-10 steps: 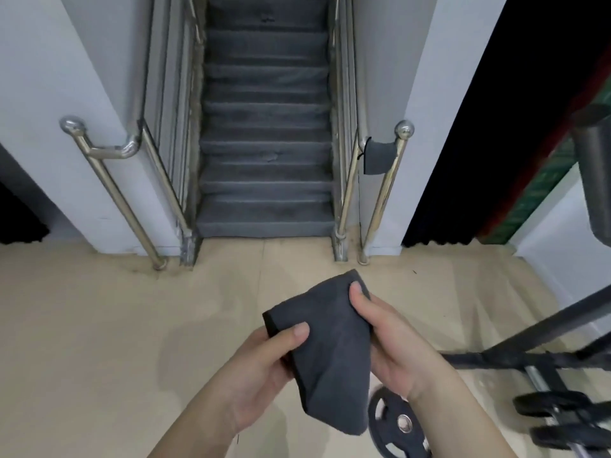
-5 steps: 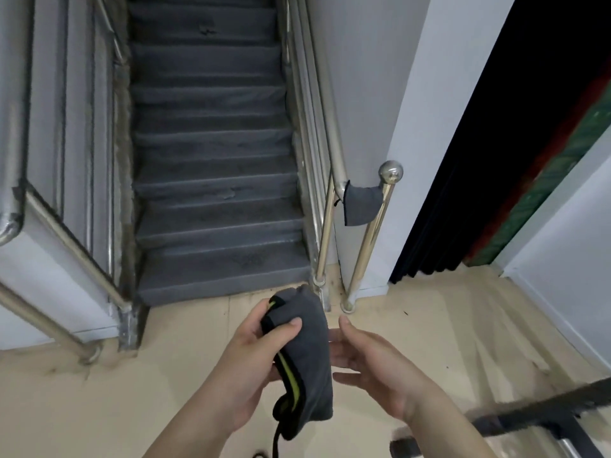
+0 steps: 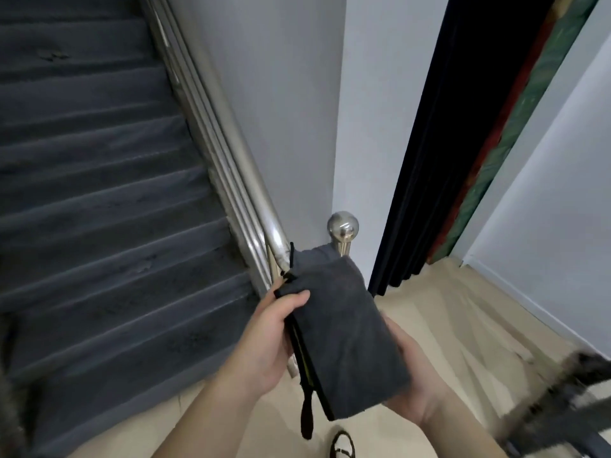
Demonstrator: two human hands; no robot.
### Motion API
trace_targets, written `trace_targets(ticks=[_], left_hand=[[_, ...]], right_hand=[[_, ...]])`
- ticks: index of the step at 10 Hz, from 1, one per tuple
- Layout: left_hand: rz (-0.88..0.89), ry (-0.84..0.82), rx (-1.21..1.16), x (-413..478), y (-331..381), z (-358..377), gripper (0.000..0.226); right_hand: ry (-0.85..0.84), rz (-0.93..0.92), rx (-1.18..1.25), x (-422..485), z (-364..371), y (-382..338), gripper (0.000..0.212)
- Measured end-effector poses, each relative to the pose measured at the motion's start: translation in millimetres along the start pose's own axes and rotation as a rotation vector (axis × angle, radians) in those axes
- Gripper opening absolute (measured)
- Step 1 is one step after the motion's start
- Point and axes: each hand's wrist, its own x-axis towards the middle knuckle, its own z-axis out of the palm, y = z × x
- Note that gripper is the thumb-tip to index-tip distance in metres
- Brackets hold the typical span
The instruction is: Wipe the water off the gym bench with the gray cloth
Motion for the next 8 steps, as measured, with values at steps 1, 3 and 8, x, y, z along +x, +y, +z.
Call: trace_targets(ticks=[1, 3, 8], left_hand=[[-0.012, 0.065, -0.003, 69.2, 8.7, -7.4, 0.033], [-0.09, 0.17, 0.061, 168.2, 29.8, -21.2, 0.031], [0.196, 0.008, 1.305, 332.2, 70.4, -83.9, 0.02]], right_hand=[[-0.012, -0.021, -0.062, 55.6, -0.6, -42.6, 0.053], [0.093, -0.006, -0.245, 140.2, 10.3, -92.7, 0.028], [0.667, -0.159, -0.126, 260.6, 26.9, -98.0, 0.04]])
